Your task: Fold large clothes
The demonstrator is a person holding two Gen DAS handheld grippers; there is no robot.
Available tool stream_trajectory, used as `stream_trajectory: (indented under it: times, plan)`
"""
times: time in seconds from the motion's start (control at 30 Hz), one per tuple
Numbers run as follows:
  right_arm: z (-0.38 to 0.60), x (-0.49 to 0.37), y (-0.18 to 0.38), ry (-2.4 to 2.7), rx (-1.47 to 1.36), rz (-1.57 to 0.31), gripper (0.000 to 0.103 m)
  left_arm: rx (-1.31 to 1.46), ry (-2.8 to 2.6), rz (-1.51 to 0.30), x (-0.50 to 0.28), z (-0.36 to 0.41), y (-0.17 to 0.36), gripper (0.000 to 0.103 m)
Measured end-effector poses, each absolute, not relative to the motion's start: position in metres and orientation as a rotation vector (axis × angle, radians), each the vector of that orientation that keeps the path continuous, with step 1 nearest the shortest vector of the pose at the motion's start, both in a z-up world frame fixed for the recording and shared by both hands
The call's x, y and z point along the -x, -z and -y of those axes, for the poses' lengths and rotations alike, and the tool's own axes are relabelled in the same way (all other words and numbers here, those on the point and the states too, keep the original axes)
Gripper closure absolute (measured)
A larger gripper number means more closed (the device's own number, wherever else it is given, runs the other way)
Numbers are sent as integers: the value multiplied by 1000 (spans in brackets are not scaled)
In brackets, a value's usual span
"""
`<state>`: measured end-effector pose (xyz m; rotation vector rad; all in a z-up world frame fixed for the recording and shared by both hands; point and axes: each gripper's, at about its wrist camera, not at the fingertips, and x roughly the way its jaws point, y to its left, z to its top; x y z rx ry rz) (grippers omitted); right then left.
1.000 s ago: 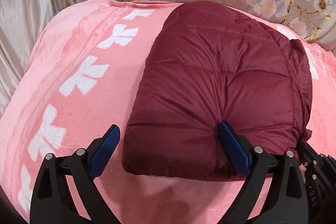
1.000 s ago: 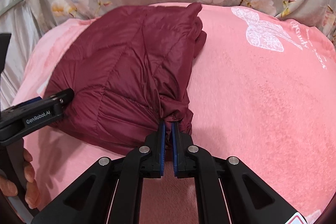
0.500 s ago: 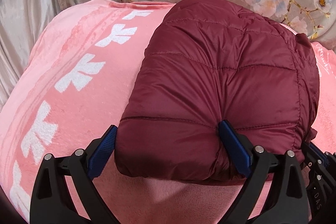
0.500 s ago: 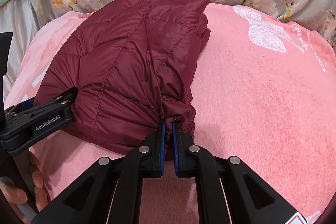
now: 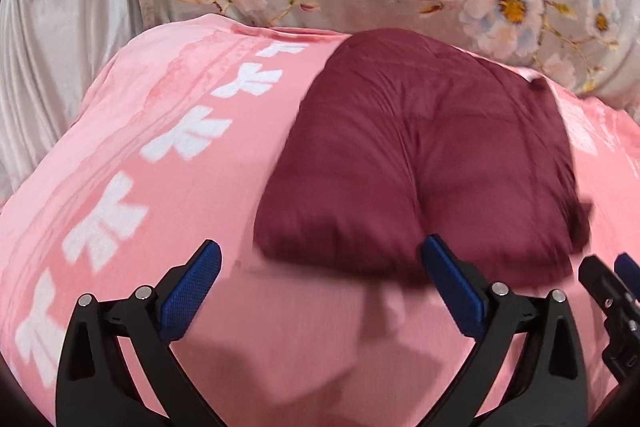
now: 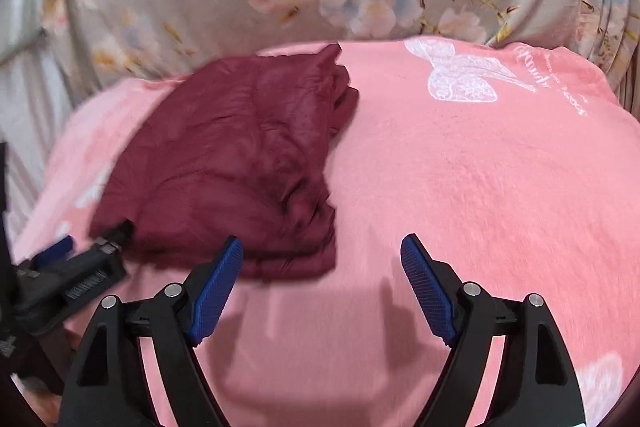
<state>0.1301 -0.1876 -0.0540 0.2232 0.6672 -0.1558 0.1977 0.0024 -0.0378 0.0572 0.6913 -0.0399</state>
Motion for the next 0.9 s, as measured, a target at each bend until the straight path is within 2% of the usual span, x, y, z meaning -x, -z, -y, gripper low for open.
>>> stream_trajectory:
  times: [0.13,0.2,0.33,0.9]
  plan:
    - [171,-107,61,162,-164,-747,23,-113,49,-705,-165,1,40,5]
    - [165,-98,61,184,-131,-758,17,-136,47,-710,-154,3,42,5]
    - [155,-82,64,209,-80,-777,17,-149,36,-739,-140,2,46,5]
    - [151,-68,61,215,-53,-744,17,-166,34,-722,-118,5,47,5]
